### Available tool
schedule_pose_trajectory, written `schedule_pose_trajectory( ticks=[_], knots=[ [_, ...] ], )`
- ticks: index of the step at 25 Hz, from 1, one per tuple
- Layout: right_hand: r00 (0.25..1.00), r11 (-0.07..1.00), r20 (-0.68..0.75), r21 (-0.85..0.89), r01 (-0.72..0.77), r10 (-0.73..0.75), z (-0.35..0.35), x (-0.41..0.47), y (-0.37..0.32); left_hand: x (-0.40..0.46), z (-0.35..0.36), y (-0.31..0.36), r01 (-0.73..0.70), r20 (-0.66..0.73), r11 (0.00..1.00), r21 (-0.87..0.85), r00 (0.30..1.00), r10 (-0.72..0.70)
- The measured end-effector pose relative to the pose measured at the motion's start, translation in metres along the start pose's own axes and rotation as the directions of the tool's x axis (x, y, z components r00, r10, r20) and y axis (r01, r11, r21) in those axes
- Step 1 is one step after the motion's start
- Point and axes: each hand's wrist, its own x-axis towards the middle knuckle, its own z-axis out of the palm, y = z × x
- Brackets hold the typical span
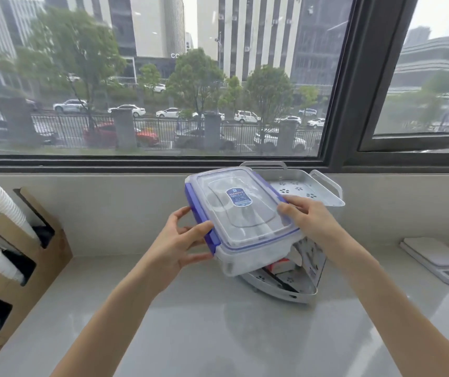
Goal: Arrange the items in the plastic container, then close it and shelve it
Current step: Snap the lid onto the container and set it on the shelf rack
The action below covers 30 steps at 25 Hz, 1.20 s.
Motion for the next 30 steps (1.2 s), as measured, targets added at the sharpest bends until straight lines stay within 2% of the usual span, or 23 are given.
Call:
schedule_pose_trajectory(
  ticks=[5, 8, 19, 30],
  knots=[
    [0.997, 0.989, -0.046, -0.139, 0.058, -0.065, -0.044, 0.043, -0.014, 0.036, 0.039, 0.024, -0.051, 0.059, 0.999, 0.008, 0.997, 0.051],
    [0.994, 0.985, -0.078, -0.161, 0.060, -0.073, -0.066, 0.077, -0.016, 0.061, 0.064, 0.032, -0.058, 0.090, 0.998, -0.001, 0.994, 0.058],
    [0.953, 0.974, -0.268, -0.211, 0.084, -0.140, -0.117, 0.169, 0.017, 0.148, 0.115, 0.031, 0.096, 0.164, 0.993, -0.074, 0.983, -0.082],
    [0.977, 0.960, -0.201, -0.281, 0.011, -0.070, -0.115, 0.200, 0.055, 0.172, 0.103, 0.008, 0.196, 0.217, 0.968, -0.154, 0.963, -0.161]
  ],
)
